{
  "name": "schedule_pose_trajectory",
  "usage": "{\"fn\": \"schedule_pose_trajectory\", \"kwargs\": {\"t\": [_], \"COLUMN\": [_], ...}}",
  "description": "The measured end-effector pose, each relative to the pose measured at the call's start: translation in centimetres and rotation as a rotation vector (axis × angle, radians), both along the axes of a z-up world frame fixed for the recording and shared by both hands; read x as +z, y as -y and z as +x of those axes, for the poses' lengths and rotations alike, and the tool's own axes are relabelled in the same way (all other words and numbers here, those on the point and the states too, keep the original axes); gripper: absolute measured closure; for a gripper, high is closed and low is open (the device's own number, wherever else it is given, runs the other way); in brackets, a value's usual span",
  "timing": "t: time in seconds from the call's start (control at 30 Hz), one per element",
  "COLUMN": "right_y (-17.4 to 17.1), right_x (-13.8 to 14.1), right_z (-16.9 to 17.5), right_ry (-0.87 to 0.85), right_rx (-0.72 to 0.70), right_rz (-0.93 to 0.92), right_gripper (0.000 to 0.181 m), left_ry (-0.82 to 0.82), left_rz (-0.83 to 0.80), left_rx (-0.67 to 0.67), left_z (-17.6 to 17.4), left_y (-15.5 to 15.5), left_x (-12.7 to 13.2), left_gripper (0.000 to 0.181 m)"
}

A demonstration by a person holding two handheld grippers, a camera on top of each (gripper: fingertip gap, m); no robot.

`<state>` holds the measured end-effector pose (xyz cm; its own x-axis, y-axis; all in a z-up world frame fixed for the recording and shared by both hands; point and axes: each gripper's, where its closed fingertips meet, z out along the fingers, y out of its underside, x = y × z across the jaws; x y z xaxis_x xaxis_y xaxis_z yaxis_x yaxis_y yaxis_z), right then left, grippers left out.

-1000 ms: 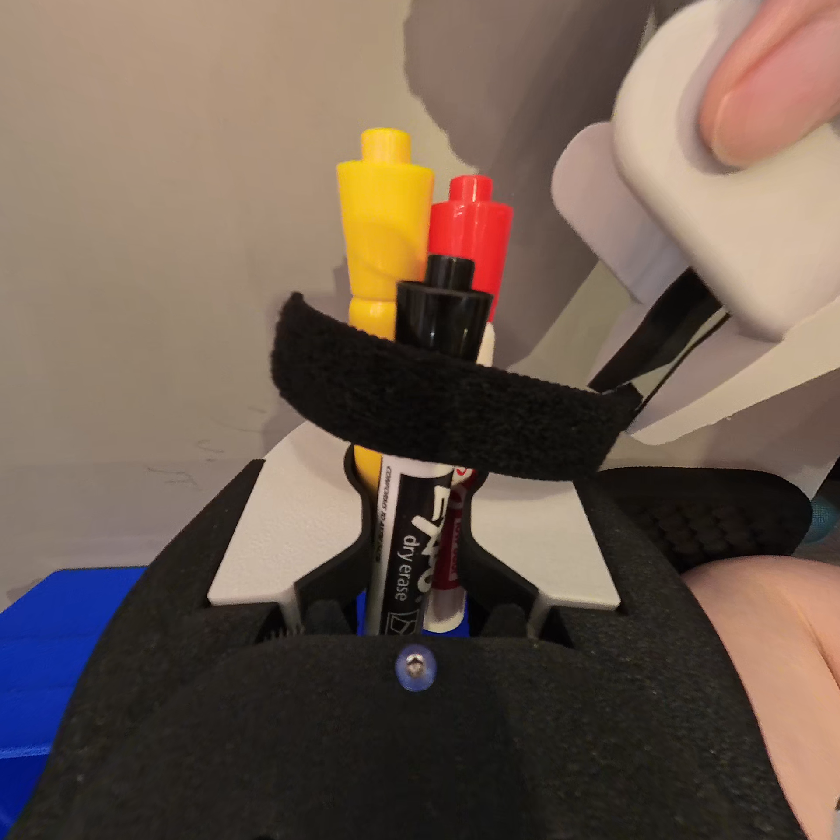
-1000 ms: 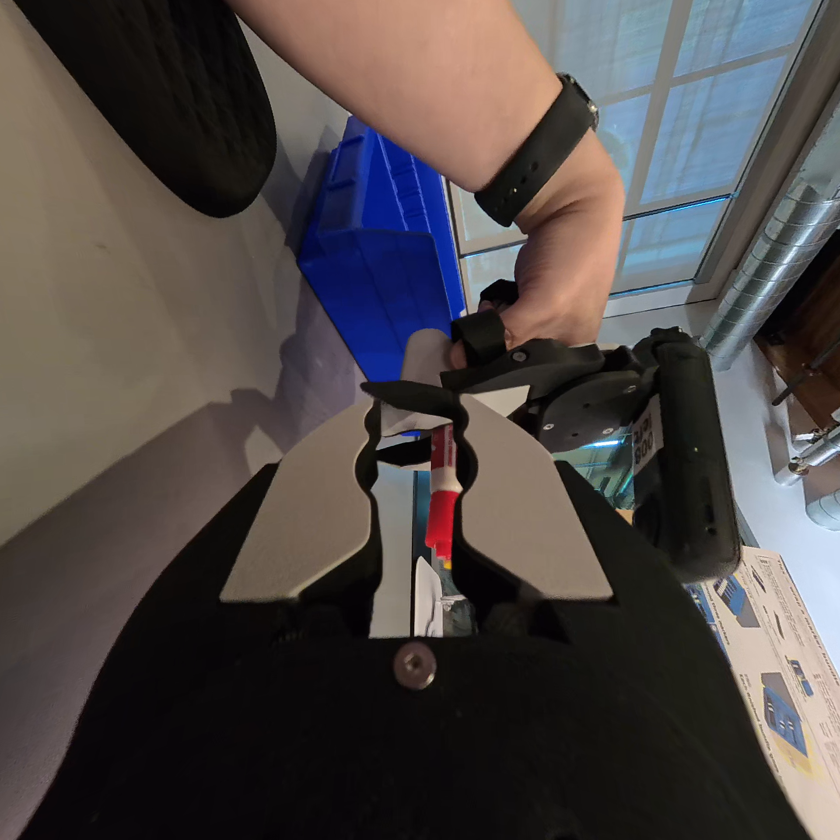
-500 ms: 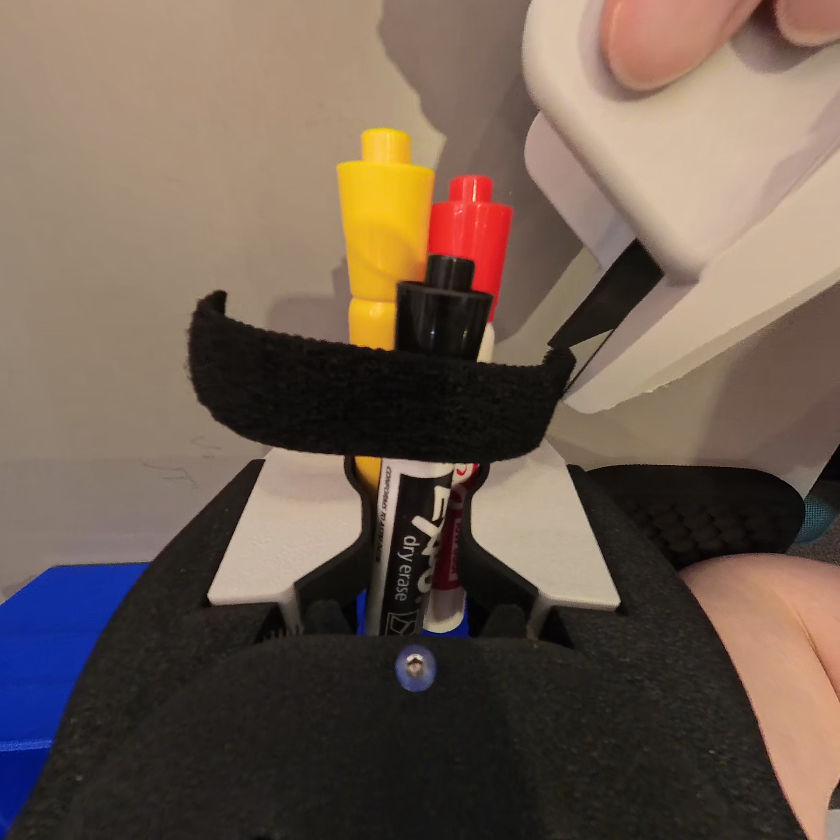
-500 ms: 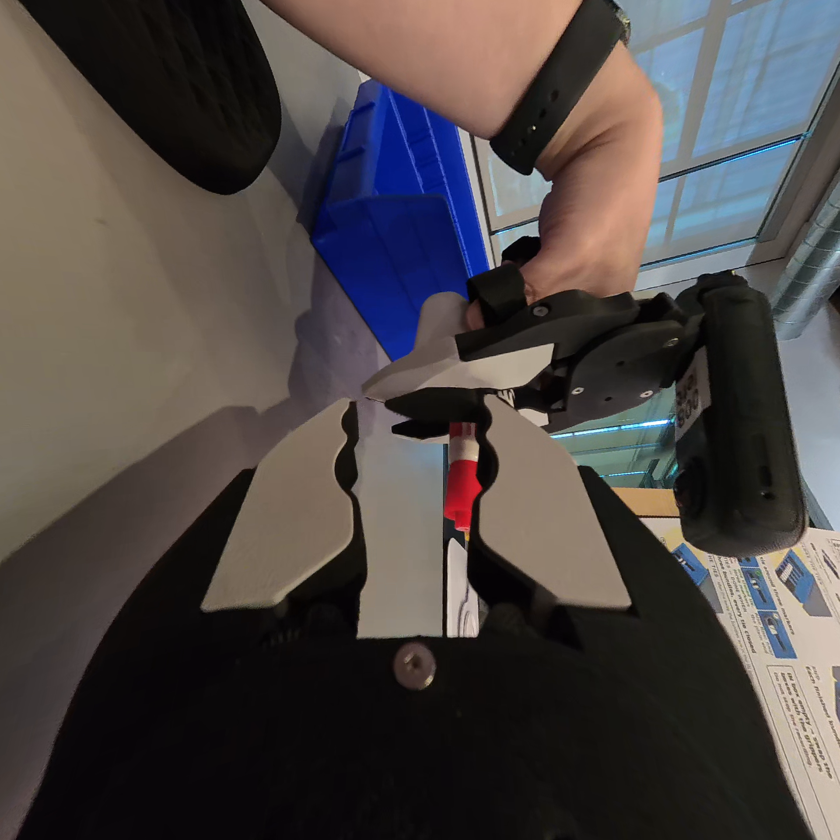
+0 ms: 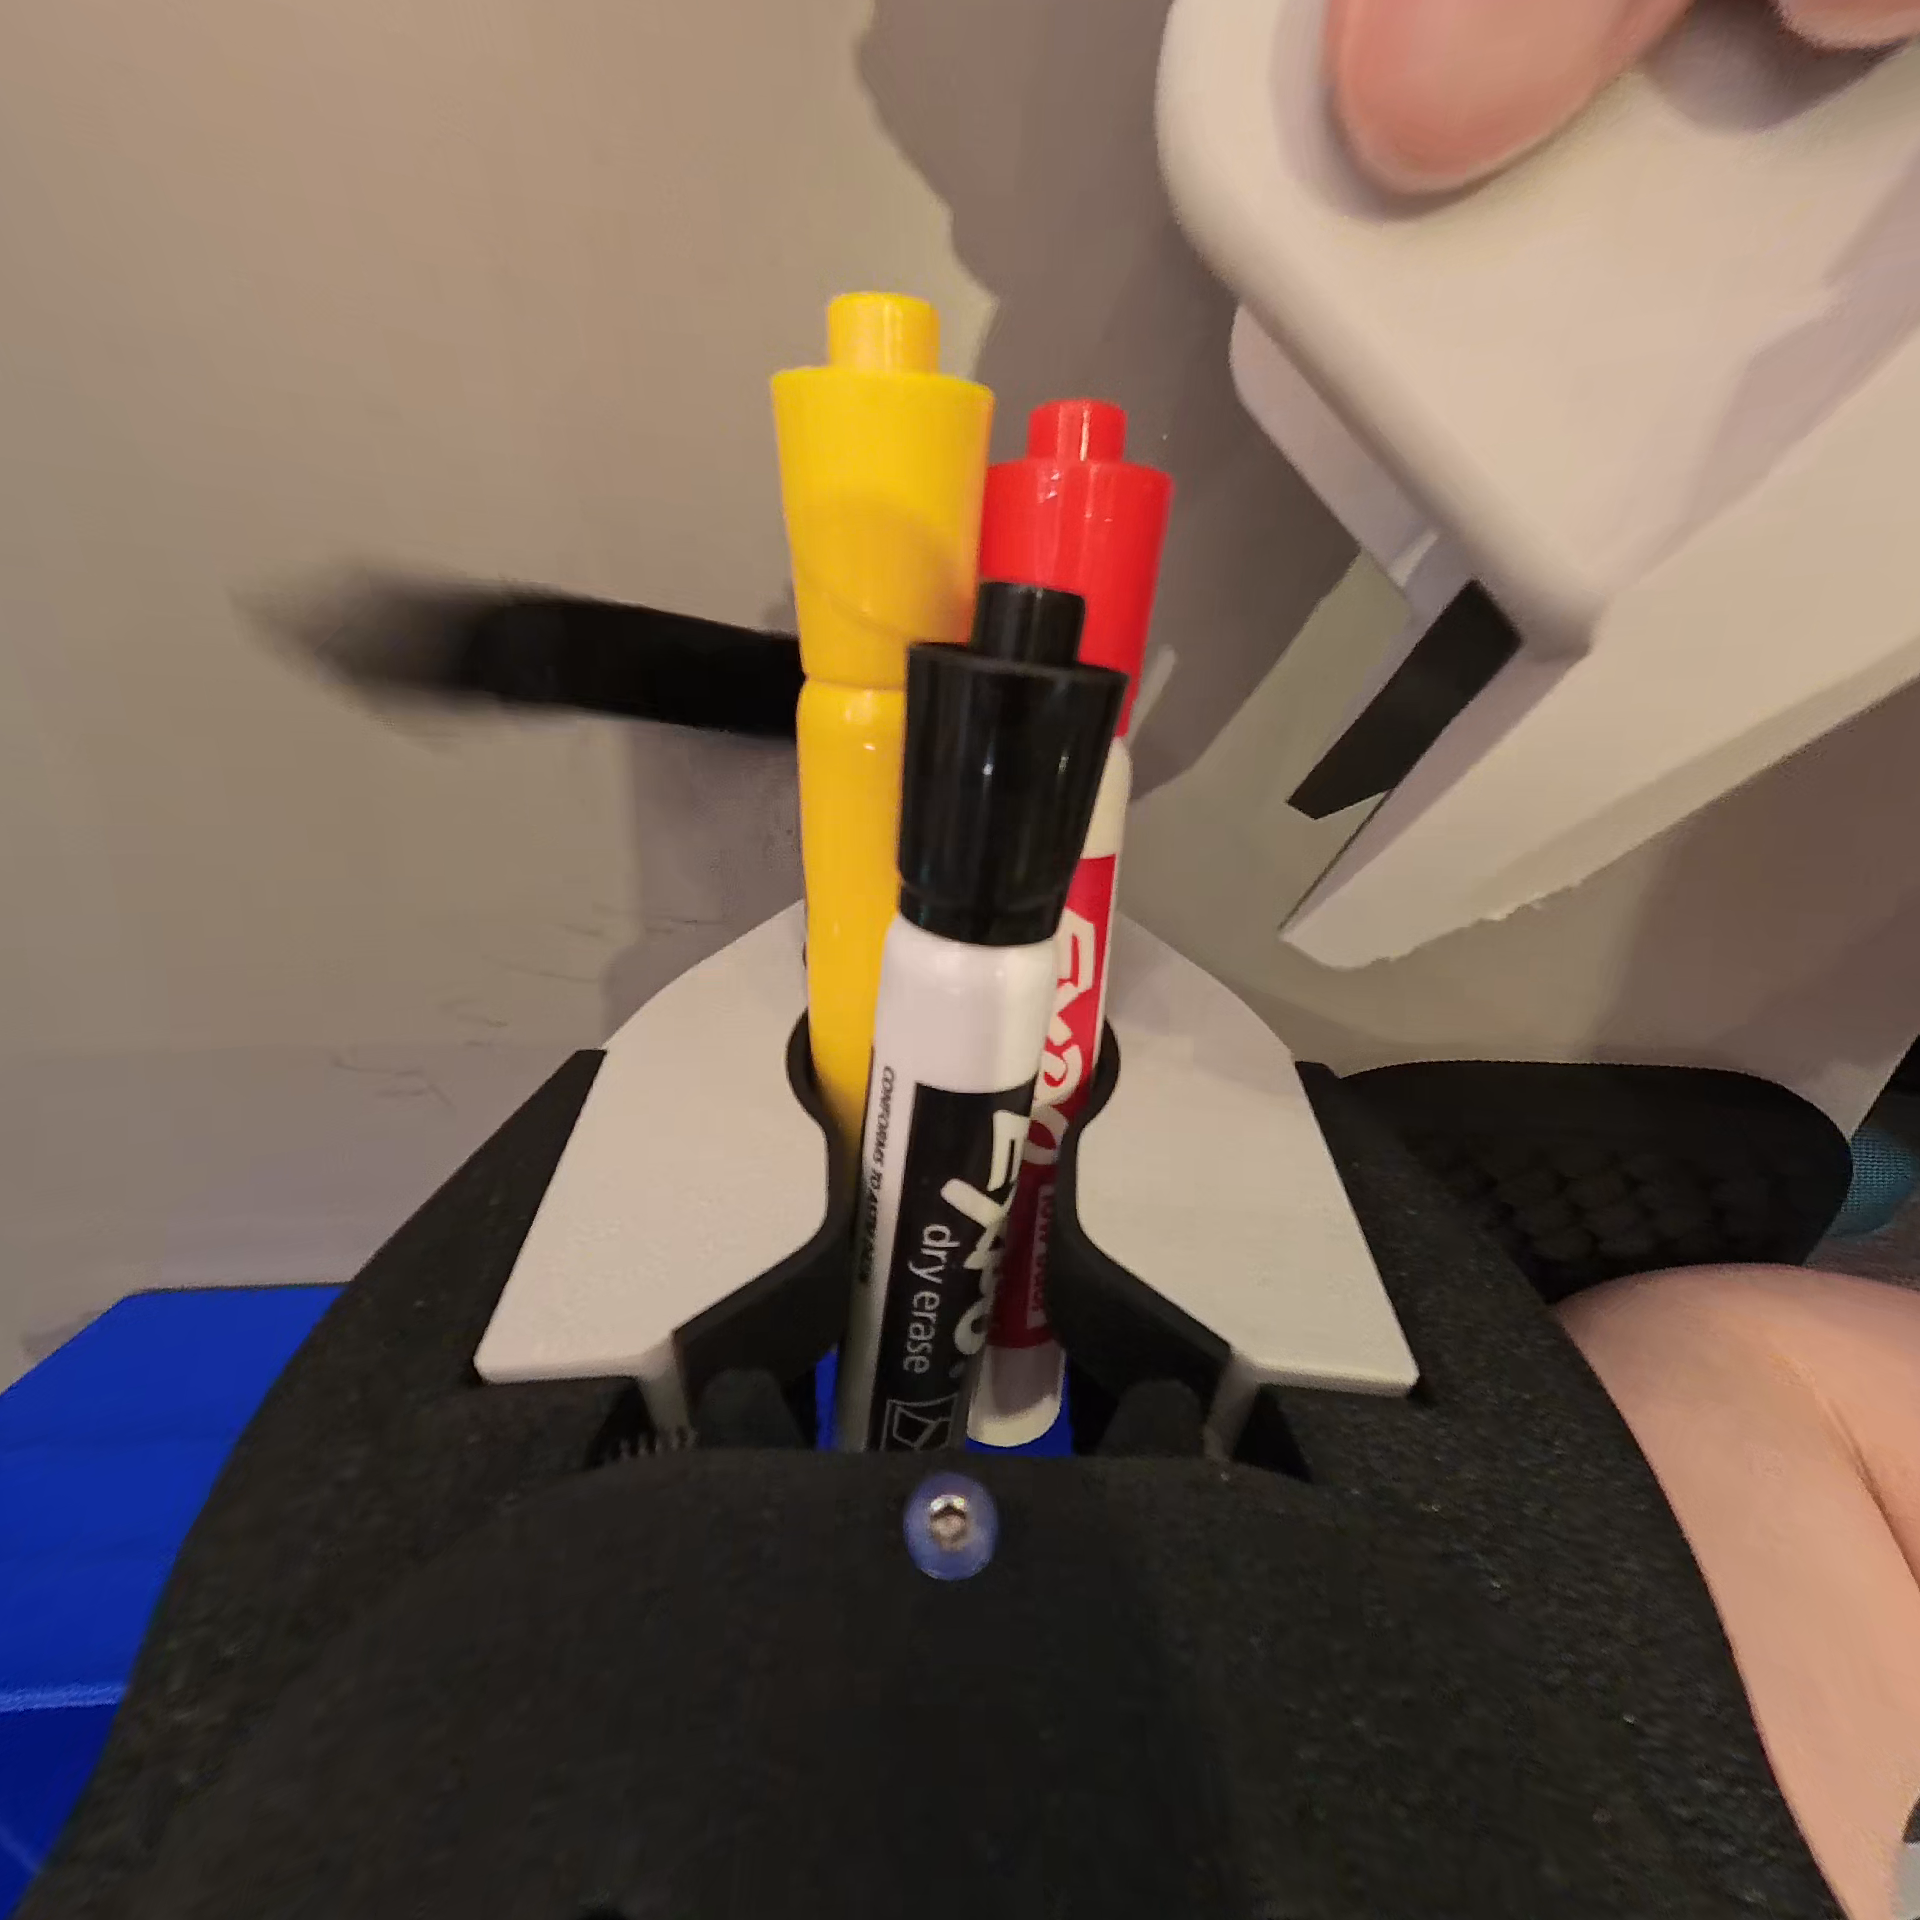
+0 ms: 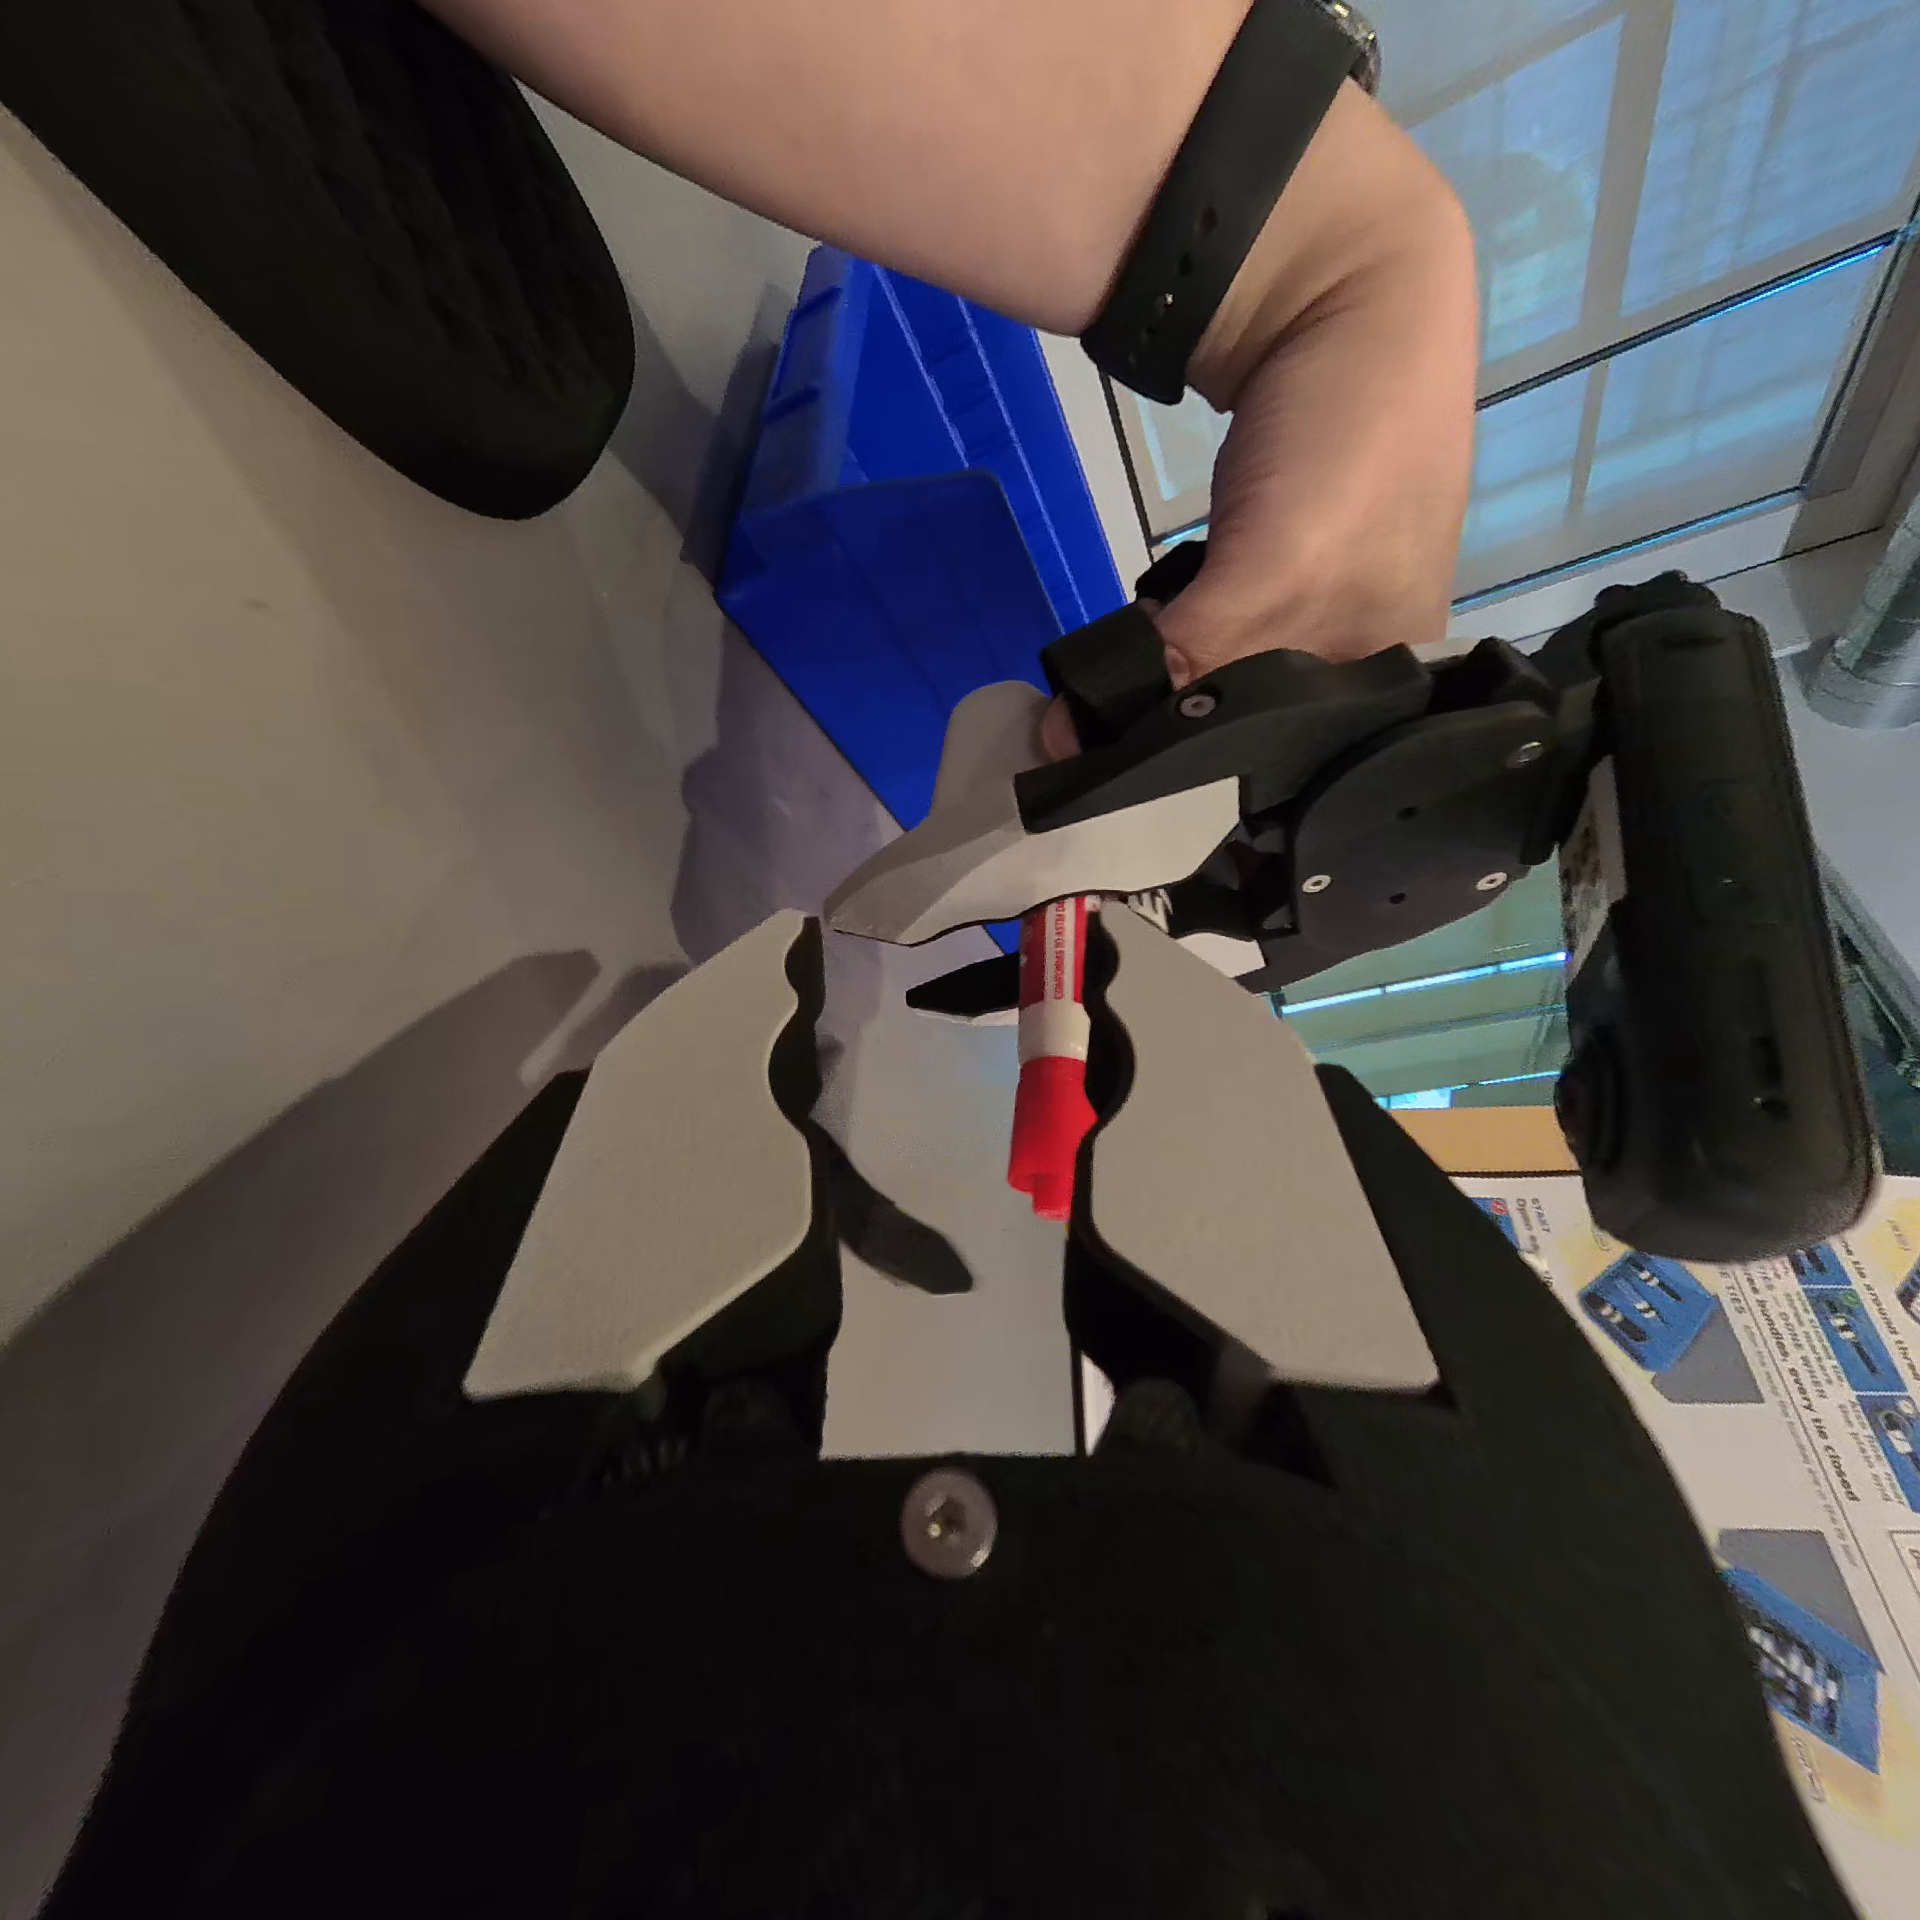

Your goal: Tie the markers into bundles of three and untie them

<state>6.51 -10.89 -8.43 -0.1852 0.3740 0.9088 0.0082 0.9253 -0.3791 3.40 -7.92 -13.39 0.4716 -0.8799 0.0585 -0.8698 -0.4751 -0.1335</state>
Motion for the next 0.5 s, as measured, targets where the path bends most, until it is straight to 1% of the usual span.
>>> {"fn": "schedule_pose_trajectory", "kwargs": {"t": [0.07,0.1,0.17,0.23,0.27,0.3,0.37,0.43,0.47,0.5], "right_y": [0.1,0.1,-0.4,-2.3,-3.9,-5.5,-9.0,-13.4,-15.0,-16.0], "right_x": [0.7,1.6,4.3,6.5,6.5,6.1,4.6,2.4,1.0,-0.4], "right_z": [0.2,0.5,1.6,2.9,3.3,3.4,3.3,2.1,1.2,0.4], "right_ry": [-0.026,-0.057,-0.138,-0.181,-0.146,-0.101,-0.029,0.008,0.059,0.134], "right_rx": [0.01,0.021,0.045,0.056,0.044,0.029,-0.018,-0.176,-0.258,-0.303], "right_rz": [-0.034,-0.069,-0.172,-0.352,-0.484,-0.633,-0.953,-1.242,-1.376,-1.49], "right_gripper": [0.133,0.134,0.139,0.14,0.142,0.142,0.148,0.141,0.139,0.136], "left_ry": [0.0,0.0,0.003,-0.003,-0.003,-0.004,-0.015,-0.038,-0.041,-0.036], "left_rz": [0.001,0.0,-0.001,0.01,0.016,0.022,0.031,0.042,0.046,0.049], "left_rx": [-0.001,0.002,0.014,0.038,0.054,0.07,0.099,0.124,0.132,0.139], "left_z": [-0.1,-0.2,-0.6,-1.4,-1.8,-2.2,-3.0,-3.7,-4.0,-4.0], "left_y": [0.1,0.1,0.2,0.2,0.1,0.1,0.2,0.3,0.3,0.3], "left_x": [0.1,0.1,0.2,0.5,0.7,0.9,1.2,1.4,1.5,1.7], "left_gripper": [0.139,0.139,0.139,0.139,0.139,0.139,0.139,0.139,0.139,0.139]}}
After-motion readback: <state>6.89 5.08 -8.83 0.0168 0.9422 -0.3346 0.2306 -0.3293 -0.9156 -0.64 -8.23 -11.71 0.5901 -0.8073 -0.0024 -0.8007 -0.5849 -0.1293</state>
